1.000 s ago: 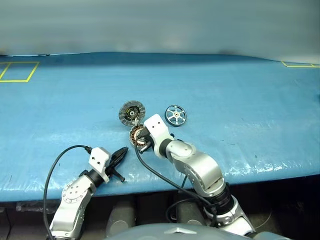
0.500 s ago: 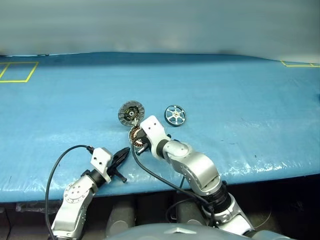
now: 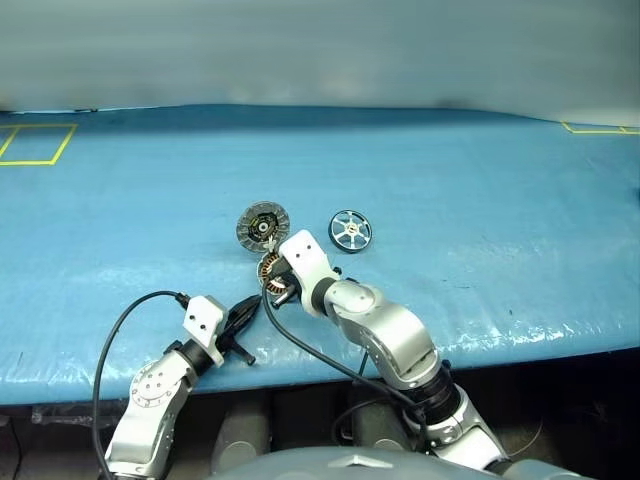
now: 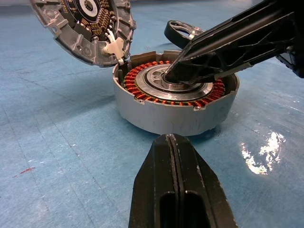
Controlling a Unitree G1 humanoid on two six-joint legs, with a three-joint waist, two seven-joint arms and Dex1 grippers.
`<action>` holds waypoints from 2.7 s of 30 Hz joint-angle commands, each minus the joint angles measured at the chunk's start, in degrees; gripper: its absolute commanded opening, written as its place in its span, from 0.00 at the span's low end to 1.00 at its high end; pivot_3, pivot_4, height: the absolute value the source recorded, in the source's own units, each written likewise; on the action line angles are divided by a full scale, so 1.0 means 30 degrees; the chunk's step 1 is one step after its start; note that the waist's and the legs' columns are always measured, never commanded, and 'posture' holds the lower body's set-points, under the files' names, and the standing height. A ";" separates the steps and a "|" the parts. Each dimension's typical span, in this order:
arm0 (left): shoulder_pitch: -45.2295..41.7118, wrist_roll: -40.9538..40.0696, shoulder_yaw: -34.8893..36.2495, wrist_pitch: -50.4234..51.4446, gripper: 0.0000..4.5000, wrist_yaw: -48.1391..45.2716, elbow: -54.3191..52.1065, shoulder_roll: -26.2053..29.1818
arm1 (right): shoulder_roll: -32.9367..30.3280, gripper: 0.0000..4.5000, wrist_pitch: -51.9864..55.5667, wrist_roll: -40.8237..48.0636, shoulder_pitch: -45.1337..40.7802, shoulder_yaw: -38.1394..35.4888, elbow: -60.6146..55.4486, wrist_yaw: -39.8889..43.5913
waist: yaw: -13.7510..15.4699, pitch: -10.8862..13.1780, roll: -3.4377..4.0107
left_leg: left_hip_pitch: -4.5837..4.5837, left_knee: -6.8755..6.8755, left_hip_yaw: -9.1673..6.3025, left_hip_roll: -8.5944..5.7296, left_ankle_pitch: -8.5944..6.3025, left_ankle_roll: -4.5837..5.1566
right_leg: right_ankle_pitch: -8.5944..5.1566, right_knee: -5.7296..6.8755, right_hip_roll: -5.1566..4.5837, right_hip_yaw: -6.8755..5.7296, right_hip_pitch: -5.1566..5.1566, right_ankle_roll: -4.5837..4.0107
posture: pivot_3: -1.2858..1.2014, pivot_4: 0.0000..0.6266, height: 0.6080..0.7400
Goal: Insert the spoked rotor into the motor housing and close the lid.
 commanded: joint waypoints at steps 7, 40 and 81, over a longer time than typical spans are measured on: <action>-0.0246 0.0247 -0.0338 -0.0028 0.00 -0.0058 -0.0353 0.0027 | -0.0272 0.00 -0.0044 -0.0501 -0.0112 -0.0011 0.0240 -0.0338 | 0.0011 0.0001 0.0002 | -0.0015 -0.0007 0.0000 -0.0002 -0.0001 -0.0001 | -0.0002 0.0000 -0.0004 -0.0002 -0.0019 -0.0003 | 0.52 0.24 1.00; -0.0962 0.0213 -0.0465 0.0621 0.00 -0.0149 -0.0519 0.0134 | -0.5137 0.63 -0.2530 0.0843 0.0602 -0.6447 -0.1752 0.1458 | 0.0119 0.0019 0.0022 | -0.0076 -0.0005 0.0006 -0.0007 0.0003 0.0005 | -0.0004 0.0004 0.0020 -0.0006 0.0011 -0.0006 | 0.52 0.24 1.00; 0.0260 0.0038 -0.0295 -0.0823 0.00 -0.0454 -0.0483 0.0088 | -0.4913 0.07 -0.7687 0.0669 -0.1125 -0.6365 0.7026 0.4171 | 0.0165 0.0019 0.0029 | 0.0066 0.0004 0.0009 0.0010 0.0001 0.0002 | -0.0011 0.0007 0.0087 0.0030 0.0156 -0.0022 | 0.52 0.24 1.00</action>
